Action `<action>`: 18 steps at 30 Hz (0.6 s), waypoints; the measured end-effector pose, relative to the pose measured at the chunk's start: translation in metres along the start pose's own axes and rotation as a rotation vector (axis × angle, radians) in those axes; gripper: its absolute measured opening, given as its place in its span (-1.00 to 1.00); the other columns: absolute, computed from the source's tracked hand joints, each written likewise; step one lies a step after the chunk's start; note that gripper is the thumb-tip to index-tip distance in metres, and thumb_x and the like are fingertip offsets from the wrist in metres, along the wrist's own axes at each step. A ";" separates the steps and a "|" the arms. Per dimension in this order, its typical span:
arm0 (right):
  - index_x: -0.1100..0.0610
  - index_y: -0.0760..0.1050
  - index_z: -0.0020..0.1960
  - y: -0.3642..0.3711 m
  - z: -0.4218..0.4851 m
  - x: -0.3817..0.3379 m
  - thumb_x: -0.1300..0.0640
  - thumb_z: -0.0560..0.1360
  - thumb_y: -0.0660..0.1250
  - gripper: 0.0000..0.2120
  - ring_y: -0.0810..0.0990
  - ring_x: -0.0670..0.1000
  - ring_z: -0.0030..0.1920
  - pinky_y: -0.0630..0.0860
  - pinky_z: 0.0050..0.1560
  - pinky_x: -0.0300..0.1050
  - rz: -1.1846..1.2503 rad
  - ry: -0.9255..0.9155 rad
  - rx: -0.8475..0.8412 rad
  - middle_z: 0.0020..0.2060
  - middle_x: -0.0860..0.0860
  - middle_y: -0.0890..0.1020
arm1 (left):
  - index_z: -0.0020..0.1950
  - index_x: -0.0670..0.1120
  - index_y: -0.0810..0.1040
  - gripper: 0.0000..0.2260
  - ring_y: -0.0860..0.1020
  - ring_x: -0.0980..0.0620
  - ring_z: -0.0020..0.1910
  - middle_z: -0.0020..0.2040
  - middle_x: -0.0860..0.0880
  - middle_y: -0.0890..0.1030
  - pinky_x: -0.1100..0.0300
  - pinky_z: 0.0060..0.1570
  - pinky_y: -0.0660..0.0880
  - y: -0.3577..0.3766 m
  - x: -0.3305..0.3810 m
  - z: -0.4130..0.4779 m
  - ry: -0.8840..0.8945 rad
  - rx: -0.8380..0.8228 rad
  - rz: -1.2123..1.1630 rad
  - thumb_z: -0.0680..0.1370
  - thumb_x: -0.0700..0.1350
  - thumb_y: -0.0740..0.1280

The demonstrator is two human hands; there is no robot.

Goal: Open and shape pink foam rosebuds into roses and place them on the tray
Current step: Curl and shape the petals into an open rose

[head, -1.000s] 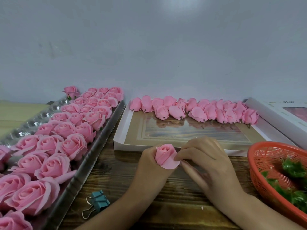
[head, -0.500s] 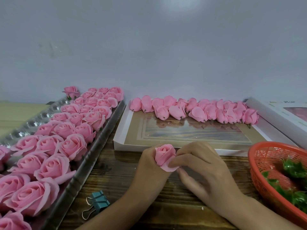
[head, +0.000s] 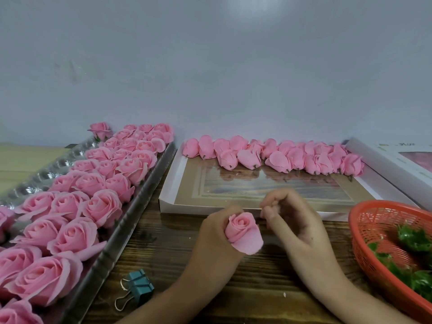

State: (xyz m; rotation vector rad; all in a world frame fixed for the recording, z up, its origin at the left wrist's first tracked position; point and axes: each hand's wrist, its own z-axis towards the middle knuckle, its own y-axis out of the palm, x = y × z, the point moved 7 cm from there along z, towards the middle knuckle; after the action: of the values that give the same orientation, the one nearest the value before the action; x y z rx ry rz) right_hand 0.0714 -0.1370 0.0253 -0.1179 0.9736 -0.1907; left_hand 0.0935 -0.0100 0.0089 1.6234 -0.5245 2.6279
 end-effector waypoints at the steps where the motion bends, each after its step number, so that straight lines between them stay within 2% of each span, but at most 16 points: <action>1: -0.02 0.54 -0.12 -0.001 0.002 0.005 0.13 0.49 0.33 -0.93 0.49 -0.07 -0.24 0.43 -0.17 -0.27 0.026 0.043 0.008 -0.29 -0.06 0.54 | -0.44 0.15 0.46 -0.73 0.42 0.25 -0.41 -0.44 0.21 0.48 0.46 -0.37 0.32 0.002 0.002 0.000 0.025 -0.011 0.031 0.31 -0.18 0.44; 4: -0.02 0.57 -0.15 0.002 0.004 0.008 0.04 0.47 0.37 -0.96 0.54 0.03 -0.23 0.46 -0.17 -0.14 0.052 0.072 -0.027 -0.26 0.05 0.58 | -0.43 0.08 0.39 -0.79 0.41 0.21 -0.40 -0.43 0.19 0.47 0.43 -0.36 0.31 0.003 0.002 0.000 0.042 -0.009 0.056 0.31 -0.09 0.40; 7: -0.02 0.57 -0.21 0.006 0.002 0.005 -0.06 0.45 0.36 -0.86 0.51 0.17 -0.21 0.44 -0.16 0.05 0.034 0.034 -0.084 -0.27 0.10 0.56 | -0.38 0.03 0.44 -0.84 0.43 0.21 -0.38 -0.40 0.17 0.50 0.30 -0.38 0.36 0.004 0.002 0.001 0.031 -0.014 0.035 0.30 -0.05 0.42; 11: 0.01 0.58 -0.20 0.007 0.003 0.005 -0.04 0.46 0.36 -0.85 0.49 0.18 -0.24 0.43 -0.18 0.01 0.037 0.029 -0.095 -0.29 0.06 0.56 | -0.34 0.07 0.44 -0.83 0.43 0.21 -0.36 -0.40 0.20 0.49 0.33 -0.33 0.37 0.004 0.002 0.000 0.042 -0.027 0.038 0.30 -0.02 0.44; 14: -0.04 0.57 -0.23 0.008 0.004 0.005 -0.03 0.48 0.37 -0.86 0.48 0.15 -0.25 0.41 -0.21 -0.12 0.028 0.047 -0.105 -0.31 0.05 0.55 | -0.32 0.03 0.47 -0.84 0.42 0.20 -0.35 -0.38 0.15 0.48 0.15 -0.34 0.41 0.006 0.005 -0.001 0.063 -0.028 0.008 0.29 0.04 0.43; 17: -0.09 0.54 -0.28 0.009 0.004 0.009 0.03 0.49 0.36 -0.83 0.44 0.16 -0.27 0.38 -0.23 -0.17 0.025 0.088 -0.116 -0.35 0.08 0.51 | -0.35 0.11 0.44 -0.87 0.41 0.21 -0.38 -0.39 0.19 0.48 0.33 -0.37 0.33 0.006 0.008 -0.002 0.095 -0.021 0.022 0.30 0.06 0.38; 18: -0.07 0.54 -0.28 0.009 0.004 0.010 0.04 0.49 0.34 -0.83 0.44 0.17 -0.28 0.37 -0.23 -0.17 0.030 0.102 -0.123 -0.35 0.11 0.50 | -0.32 0.10 0.46 -0.87 0.43 0.20 -0.37 -0.37 0.17 0.50 0.33 -0.38 0.34 0.006 0.008 -0.002 0.091 -0.019 0.036 0.30 0.06 0.39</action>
State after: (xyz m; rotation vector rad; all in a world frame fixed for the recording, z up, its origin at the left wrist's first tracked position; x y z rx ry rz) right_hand 0.0808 -0.1298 0.0179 -0.2075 1.0880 -0.1104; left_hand 0.0873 -0.0160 0.0131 1.4942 -0.5788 2.6980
